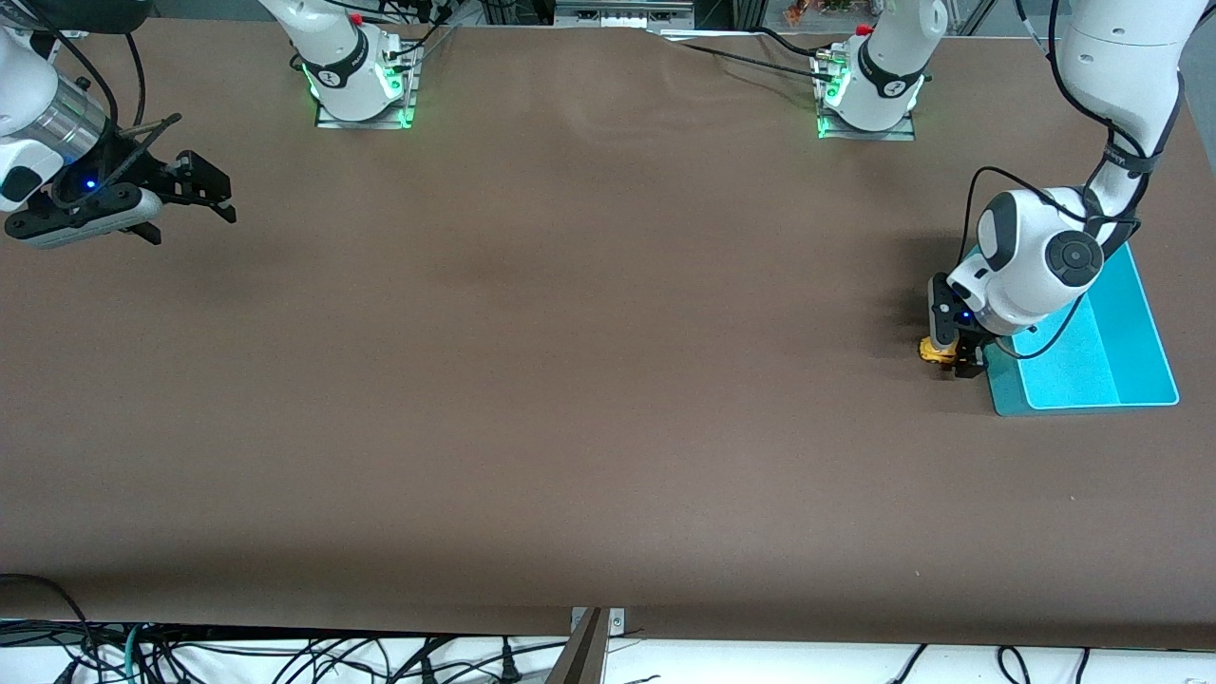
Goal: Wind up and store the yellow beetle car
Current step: 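Grasp the yellow car with the left gripper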
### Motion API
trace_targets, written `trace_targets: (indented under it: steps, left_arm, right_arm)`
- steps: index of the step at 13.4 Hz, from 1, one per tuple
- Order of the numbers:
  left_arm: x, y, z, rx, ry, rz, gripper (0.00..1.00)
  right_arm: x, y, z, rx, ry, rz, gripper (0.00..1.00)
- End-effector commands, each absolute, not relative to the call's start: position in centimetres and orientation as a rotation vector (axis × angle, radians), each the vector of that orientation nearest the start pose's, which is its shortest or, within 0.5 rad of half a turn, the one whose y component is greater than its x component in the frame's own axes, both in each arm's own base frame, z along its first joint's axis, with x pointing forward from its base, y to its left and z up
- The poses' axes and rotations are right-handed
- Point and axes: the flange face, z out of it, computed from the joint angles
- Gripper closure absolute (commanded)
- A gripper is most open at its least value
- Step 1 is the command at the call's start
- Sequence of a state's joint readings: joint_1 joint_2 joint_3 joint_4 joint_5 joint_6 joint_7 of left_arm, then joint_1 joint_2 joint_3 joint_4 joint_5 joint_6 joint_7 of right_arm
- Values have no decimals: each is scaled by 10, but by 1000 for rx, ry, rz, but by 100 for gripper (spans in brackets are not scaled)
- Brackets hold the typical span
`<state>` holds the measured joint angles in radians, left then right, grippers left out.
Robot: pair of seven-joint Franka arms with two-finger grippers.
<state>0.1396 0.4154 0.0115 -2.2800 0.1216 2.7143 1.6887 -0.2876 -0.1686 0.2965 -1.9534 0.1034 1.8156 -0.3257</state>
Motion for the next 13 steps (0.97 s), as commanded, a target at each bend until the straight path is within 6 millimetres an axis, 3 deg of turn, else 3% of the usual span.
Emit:
trace_targets:
  steps: [1, 2, 3, 4, 6, 8, 9, 11, 13]
  left_arm:
    - [531, 71, 182, -1978, 2341, 51, 53]
    - [533, 68, 186, -1961, 2351, 47, 70]
    - [535, 69, 192, -1961, 2343, 40, 80]
    - [537, 64, 197, -1956, 2347, 38, 85]
    - [544, 55, 210, -1959, 2373, 64, 88]
    - [554, 33, 227, -1963, 2414, 75, 88]
    - [562, 29, 243, -1985, 2416, 74, 88]
    - [582, 34, 283, -2023, 2432, 143, 87]
    - [592, 44, 307, -2052, 2437, 187, 86]
  right_arm:
    - [512, 22, 552, -3072, -467, -39, 0]
    - [512, 22, 552, -3072, -467, -39, 0]
    - [512, 22, 552, -3073, -465, -41, 0]
    - [513, 22, 551, -3072, -467, -39, 0]
    - [513, 22, 551, -3072, -465, -39, 0]
    - [513, 22, 550, -3072, -467, -36, 0]
    - [513, 22, 550, -3072, -467, -36, 0]
    - [513, 22, 551, -3072, -467, -41, 0]
    - [513, 22, 551, -3072, -467, -41, 0]
